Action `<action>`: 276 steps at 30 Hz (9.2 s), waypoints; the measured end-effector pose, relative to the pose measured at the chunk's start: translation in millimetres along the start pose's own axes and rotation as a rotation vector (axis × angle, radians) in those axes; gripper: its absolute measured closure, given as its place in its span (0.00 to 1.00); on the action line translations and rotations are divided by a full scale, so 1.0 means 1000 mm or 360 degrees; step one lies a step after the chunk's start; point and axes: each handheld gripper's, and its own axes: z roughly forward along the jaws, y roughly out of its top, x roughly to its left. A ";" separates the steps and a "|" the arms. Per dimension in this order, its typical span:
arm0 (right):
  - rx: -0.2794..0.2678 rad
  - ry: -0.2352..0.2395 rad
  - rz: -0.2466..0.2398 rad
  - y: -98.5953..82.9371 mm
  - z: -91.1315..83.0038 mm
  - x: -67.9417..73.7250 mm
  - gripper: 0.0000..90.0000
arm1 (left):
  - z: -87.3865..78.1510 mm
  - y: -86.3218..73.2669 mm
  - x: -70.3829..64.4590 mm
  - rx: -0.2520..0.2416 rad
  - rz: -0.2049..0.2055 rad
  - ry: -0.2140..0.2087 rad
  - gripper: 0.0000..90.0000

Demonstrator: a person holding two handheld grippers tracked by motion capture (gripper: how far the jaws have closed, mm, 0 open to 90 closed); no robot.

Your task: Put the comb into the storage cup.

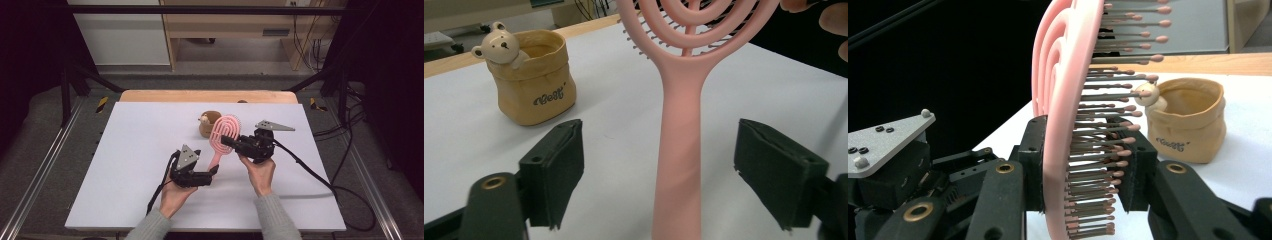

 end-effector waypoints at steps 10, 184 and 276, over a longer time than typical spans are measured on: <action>-0.0022 -0.0025 -0.0002 0.007 -0.006 -0.003 0.70 | -0.010 0.002 0.014 -0.0018 -0.0046 -0.0089 0.07; -0.0176 -0.0573 -0.0232 0.131 0.078 -0.031 0.70 | -0.110 -0.087 0.130 0.0093 -0.0141 0.0070 0.05; -0.0074 -0.0643 -0.0094 0.076 0.119 -0.059 0.70 | -0.108 -0.088 0.129 0.0116 -0.0133 0.0072 0.05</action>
